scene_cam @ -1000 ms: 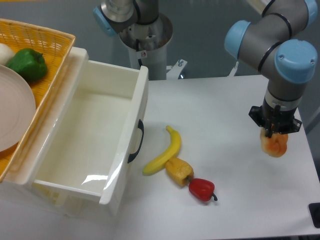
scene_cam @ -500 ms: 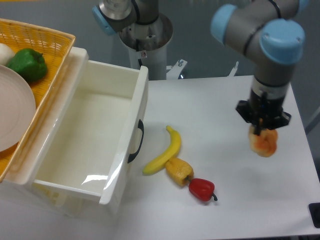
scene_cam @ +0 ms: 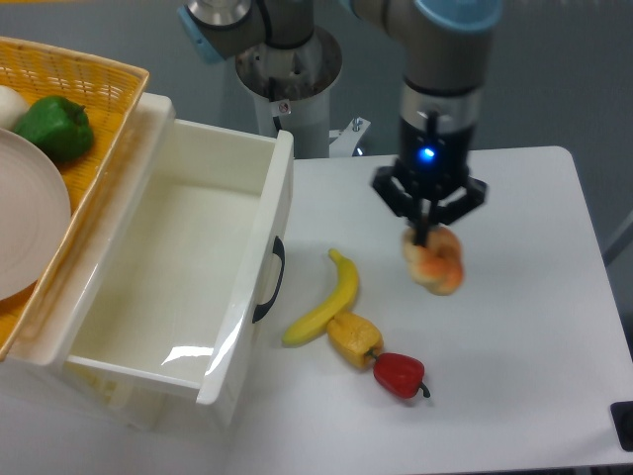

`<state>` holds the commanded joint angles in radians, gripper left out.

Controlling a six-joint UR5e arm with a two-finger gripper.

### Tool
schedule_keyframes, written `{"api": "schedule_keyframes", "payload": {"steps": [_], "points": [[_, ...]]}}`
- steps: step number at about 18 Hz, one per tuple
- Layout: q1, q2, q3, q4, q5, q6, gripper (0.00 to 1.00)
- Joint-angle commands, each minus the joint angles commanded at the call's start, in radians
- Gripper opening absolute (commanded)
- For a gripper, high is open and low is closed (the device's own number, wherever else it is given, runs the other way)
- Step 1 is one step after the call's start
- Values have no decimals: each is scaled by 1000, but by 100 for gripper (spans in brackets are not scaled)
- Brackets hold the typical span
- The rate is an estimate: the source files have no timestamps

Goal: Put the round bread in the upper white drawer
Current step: 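Carry the bread roll over the open white drawer and lower it, then open the gripper to release the bread roll into the drawer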

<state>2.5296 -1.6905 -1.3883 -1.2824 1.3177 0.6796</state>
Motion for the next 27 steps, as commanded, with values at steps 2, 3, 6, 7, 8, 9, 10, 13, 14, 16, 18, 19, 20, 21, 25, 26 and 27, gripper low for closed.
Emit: {"api": "schedule_keyframes", "payload": {"steps": [2, 3, 6, 7, 8, 9, 10, 13, 14, 16, 18, 19, 20, 21, 25, 26, 27], "points": [[-49, 12, 0, 0, 0, -27, 0], [-80, 14, -2, 0, 0, -38, 0], [-178, 18, -9, 0, -2, -52, 0], [-204, 23, -9, 0, -3, -78, 0], [-230, 26, -9, 0, -3, -110, 0], [-255, 26, -11, 0, -8, -132, 0], [-273, 28, -17, 0, -17, -138, 0], [-314, 29, -34, 0, -37, -140, 0], [-327, 29, -41, 0, -37, -141, 0], [-334, 29, -58, 0, -37, -141, 4], [-350, 29, -71, 0, -35, -141, 9], [-351, 29, -77, 0, -37, -140, 17], [-351, 29, -83, 0, -37, -138, 25], [-351, 29, -89, 0, -37, -137, 32], [-353, 23, -106, 0, -35, -130, 50], [-353, 20, -106, 2, -35, -130, 53], [-353, 19, -106, 2, -35, -130, 54]]}}
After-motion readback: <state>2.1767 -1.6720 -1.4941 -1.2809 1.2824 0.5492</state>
